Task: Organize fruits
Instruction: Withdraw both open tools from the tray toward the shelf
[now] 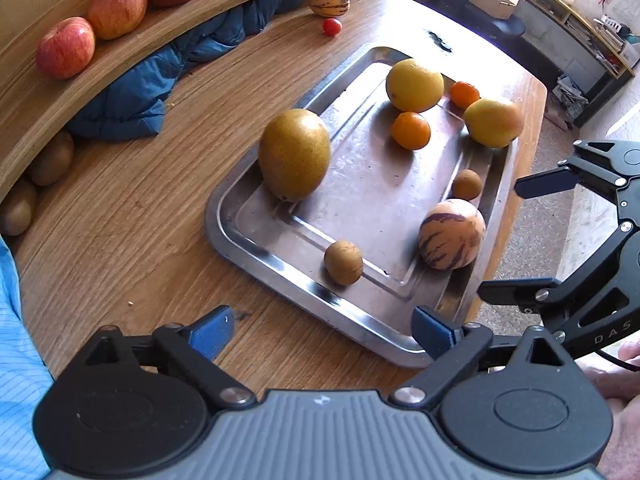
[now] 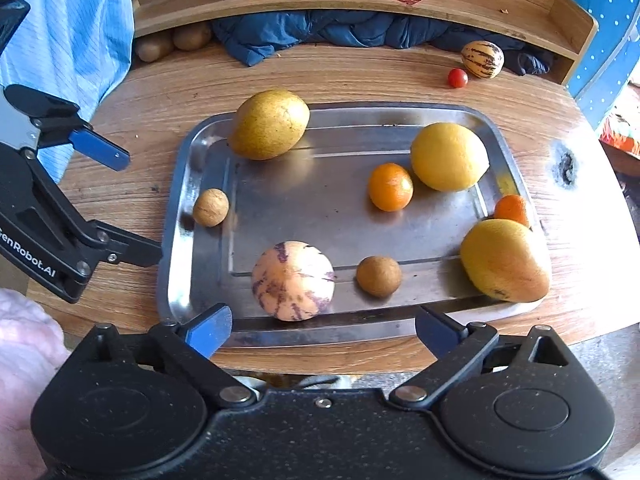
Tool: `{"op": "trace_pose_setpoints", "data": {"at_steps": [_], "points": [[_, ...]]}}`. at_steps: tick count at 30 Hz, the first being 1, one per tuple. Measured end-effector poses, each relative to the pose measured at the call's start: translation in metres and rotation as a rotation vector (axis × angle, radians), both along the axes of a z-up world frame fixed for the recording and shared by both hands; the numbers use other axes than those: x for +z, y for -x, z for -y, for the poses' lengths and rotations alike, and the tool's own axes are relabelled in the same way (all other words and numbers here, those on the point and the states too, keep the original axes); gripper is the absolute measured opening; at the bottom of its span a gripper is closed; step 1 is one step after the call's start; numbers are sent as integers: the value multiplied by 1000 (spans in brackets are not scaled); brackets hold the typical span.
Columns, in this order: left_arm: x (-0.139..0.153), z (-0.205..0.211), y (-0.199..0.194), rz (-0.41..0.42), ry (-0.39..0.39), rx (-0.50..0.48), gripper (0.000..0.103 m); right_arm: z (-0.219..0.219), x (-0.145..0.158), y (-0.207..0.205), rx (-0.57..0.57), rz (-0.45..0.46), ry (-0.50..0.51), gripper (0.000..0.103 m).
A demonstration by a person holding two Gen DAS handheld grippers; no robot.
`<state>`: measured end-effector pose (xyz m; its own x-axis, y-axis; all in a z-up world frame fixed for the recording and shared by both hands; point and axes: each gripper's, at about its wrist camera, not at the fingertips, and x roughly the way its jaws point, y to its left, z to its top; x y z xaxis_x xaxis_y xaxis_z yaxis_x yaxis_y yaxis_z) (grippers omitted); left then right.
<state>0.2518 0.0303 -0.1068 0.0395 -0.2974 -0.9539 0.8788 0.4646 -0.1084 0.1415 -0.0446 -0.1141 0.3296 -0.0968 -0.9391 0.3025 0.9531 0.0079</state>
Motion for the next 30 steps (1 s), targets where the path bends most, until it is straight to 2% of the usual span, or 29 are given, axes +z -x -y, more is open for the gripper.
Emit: {"op": "trace_pose_setpoints", "data": {"at_steps": [10, 21, 30], "points": [[2, 1, -6, 23, -28, 47, 102, 15, 7, -5, -1, 20, 13, 99], [7, 11, -26, 73, -39, 103, 102, 43, 15, -10, -55, 81, -3, 99], [14, 26, -51, 125, -23, 161, 102, 81, 29, -18, -97, 149, 55, 100]]}}
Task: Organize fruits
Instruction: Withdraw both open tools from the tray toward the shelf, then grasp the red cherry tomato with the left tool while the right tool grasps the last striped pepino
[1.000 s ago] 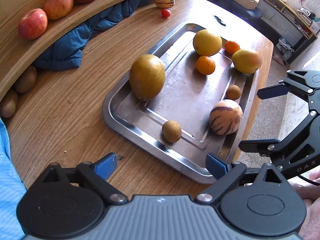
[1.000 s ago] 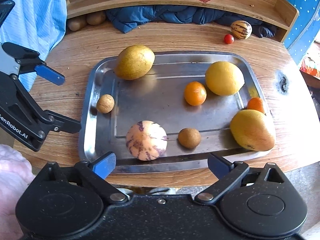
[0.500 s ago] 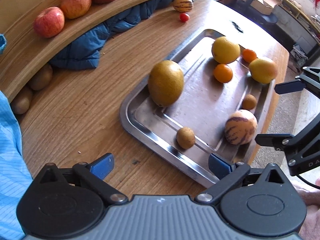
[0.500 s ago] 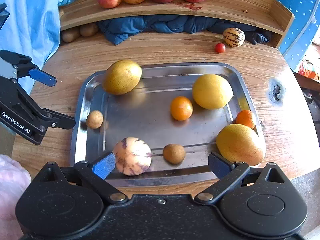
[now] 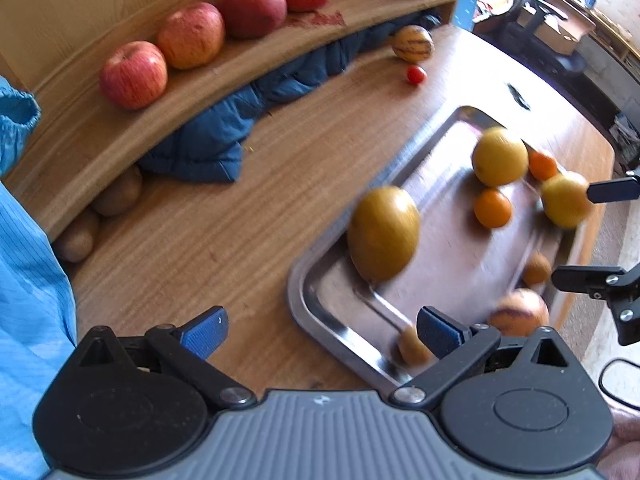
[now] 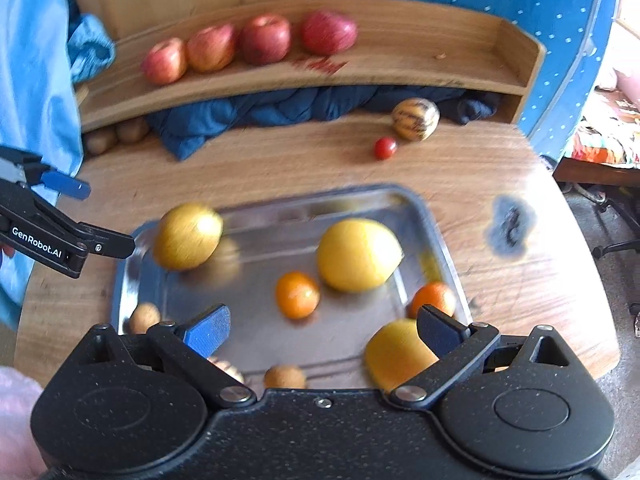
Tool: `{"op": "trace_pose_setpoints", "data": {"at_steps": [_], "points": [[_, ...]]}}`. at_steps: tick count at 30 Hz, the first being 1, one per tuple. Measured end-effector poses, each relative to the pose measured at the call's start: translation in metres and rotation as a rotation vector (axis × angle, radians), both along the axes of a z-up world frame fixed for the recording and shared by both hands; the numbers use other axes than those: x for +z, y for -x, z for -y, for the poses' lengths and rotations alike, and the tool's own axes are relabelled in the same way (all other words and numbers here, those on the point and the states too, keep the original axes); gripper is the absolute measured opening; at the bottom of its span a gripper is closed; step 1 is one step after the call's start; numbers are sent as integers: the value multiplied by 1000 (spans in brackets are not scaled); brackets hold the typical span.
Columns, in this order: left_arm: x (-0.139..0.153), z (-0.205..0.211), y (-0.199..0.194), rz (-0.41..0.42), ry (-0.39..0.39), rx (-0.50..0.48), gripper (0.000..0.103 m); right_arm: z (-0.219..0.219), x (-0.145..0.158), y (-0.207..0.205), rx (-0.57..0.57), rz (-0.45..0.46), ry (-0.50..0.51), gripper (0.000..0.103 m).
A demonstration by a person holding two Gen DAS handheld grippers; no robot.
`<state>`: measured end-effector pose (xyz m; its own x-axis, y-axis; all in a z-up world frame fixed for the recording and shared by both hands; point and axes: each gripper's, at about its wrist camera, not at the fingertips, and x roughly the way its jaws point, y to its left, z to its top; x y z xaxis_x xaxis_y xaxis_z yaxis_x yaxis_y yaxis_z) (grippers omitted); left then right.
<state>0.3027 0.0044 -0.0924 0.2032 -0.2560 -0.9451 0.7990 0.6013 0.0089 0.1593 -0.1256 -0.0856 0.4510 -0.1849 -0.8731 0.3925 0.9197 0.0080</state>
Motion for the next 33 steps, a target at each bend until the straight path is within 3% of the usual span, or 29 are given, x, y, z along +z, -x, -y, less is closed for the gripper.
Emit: {"op": "trace_pose_setpoints", "data": {"at_steps": [10, 20, 33], "points": [[4, 26, -29, 21, 76, 125, 102, 47, 6, -18, -35, 32, 40, 100], [7, 69, -34, 57, 112, 149, 102, 87, 7, -47, -2, 61, 68, 100], [-6, 125, -43, 47, 104, 155, 102, 144, -8, -74, 1, 69, 20, 100]]}}
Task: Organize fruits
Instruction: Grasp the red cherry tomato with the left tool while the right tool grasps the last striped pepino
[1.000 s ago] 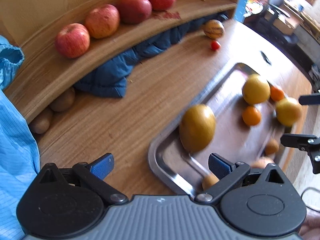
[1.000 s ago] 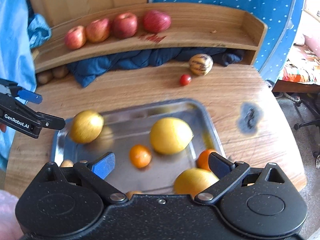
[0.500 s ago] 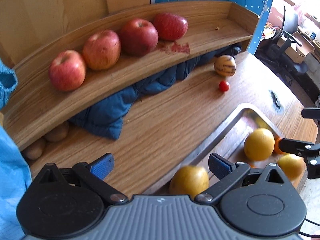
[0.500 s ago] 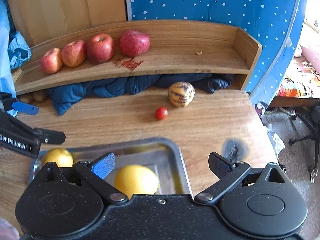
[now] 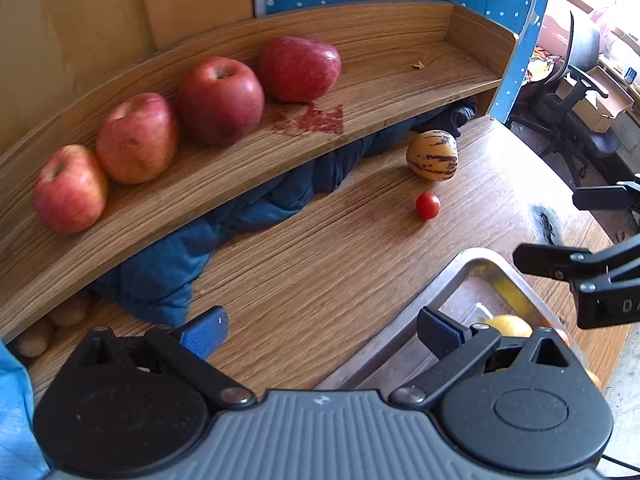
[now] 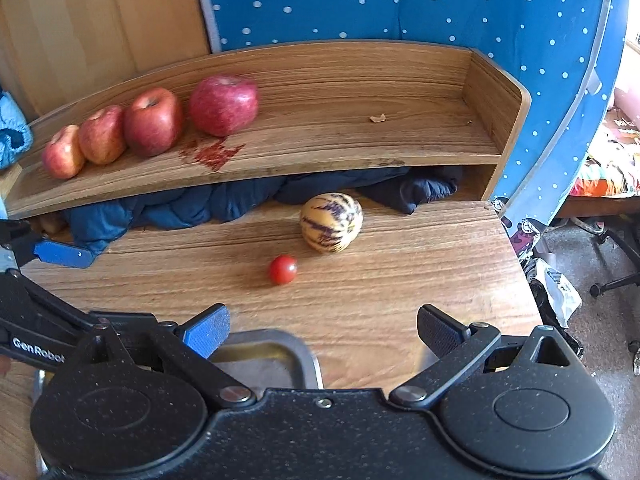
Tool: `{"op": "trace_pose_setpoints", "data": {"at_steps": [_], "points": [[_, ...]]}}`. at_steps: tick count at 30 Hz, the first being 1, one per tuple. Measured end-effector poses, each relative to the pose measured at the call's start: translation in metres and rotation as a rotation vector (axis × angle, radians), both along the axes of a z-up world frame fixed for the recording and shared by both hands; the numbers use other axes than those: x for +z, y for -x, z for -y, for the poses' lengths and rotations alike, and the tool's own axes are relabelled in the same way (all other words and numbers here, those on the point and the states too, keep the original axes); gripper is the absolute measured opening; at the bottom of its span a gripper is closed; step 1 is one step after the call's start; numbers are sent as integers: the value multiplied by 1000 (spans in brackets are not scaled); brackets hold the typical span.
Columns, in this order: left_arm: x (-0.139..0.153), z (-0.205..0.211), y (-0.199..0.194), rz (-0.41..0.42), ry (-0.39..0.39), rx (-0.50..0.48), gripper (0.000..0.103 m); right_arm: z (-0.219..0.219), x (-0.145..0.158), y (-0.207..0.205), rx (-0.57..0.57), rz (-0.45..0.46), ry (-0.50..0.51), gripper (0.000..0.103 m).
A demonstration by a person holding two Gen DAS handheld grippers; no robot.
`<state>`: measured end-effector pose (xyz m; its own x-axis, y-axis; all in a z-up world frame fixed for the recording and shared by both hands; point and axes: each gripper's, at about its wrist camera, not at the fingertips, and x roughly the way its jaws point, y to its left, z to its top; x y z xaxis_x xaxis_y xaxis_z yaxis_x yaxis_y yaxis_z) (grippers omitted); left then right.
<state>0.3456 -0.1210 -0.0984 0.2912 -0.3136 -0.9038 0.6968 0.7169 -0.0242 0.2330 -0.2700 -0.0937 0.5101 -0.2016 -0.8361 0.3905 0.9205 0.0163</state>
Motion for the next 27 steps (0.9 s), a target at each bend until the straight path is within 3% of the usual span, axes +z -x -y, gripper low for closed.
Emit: {"op": "trace_pose_setpoints", "data": {"at_steps": [5, 13, 23, 27], "points": [[-9, 24, -6, -25, -3, 7, 102, 23, -7, -9, 0, 0, -26, 100], [-22, 62, -7, 30, -18, -46, 102, 56, -22, -30, 7, 21, -92, 100], [-44, 99, -9, 69, 17, -140, 102, 87, -44, -65, 40, 35, -192, 92], [-50, 110, -11, 39, 28, -157, 102, 91, -55, -76, 69, 26, -221, 88]]}}
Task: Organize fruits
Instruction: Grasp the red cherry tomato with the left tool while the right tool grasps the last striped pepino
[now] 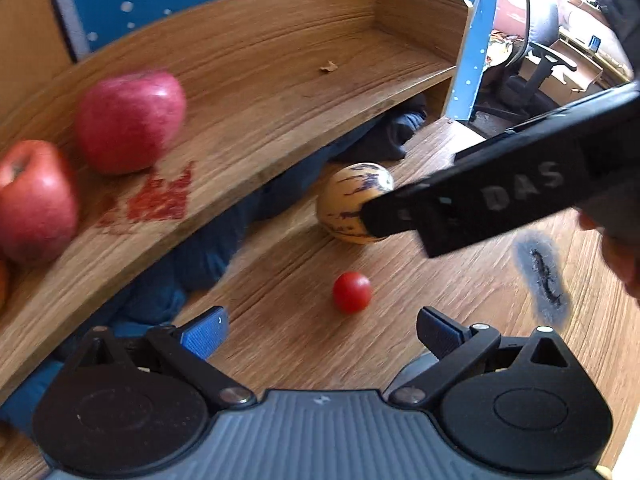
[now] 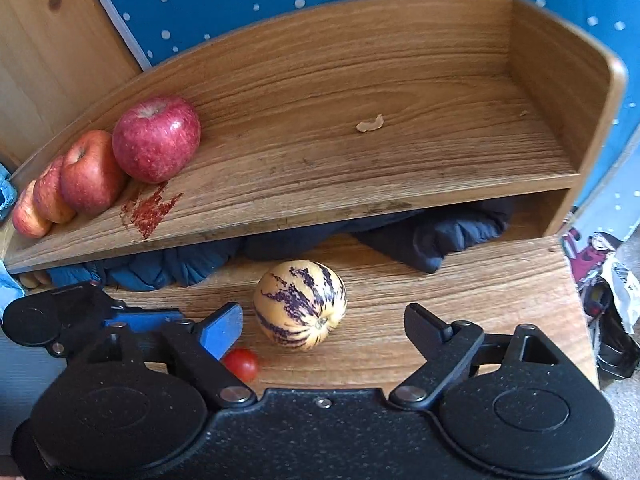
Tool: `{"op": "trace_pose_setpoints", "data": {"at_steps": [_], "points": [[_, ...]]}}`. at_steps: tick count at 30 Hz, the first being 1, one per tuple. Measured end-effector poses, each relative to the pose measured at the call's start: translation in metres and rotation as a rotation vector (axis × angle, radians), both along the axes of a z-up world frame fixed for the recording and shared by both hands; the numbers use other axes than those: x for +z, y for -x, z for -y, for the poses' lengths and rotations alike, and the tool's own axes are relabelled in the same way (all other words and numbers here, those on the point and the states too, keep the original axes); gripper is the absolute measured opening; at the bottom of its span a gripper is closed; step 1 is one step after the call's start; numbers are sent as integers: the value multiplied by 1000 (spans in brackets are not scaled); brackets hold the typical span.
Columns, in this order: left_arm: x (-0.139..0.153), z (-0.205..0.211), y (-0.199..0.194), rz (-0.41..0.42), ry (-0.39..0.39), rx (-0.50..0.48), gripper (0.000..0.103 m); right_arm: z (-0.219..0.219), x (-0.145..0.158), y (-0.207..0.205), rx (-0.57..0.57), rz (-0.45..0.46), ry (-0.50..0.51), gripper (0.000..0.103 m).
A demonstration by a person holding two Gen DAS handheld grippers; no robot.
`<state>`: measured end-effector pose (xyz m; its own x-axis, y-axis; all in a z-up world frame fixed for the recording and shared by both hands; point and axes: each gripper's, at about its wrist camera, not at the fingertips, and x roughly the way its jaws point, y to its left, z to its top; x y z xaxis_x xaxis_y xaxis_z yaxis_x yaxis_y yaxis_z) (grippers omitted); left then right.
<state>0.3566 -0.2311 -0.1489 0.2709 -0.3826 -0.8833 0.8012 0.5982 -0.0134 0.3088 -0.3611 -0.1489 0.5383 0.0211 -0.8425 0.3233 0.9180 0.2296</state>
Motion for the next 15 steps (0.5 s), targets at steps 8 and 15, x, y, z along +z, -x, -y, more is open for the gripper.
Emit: {"op": "trace_pose_setpoints", "data": {"at_steps": [8, 15], "points": [[-7, 12, -4, -27, 19, -6, 81, -1, -12, -10, 31, 4, -18, 73], [-9, 20, -2, -23, -3, -22, 64, -5, -14, -15, 56, 22, -23, 58]]}}
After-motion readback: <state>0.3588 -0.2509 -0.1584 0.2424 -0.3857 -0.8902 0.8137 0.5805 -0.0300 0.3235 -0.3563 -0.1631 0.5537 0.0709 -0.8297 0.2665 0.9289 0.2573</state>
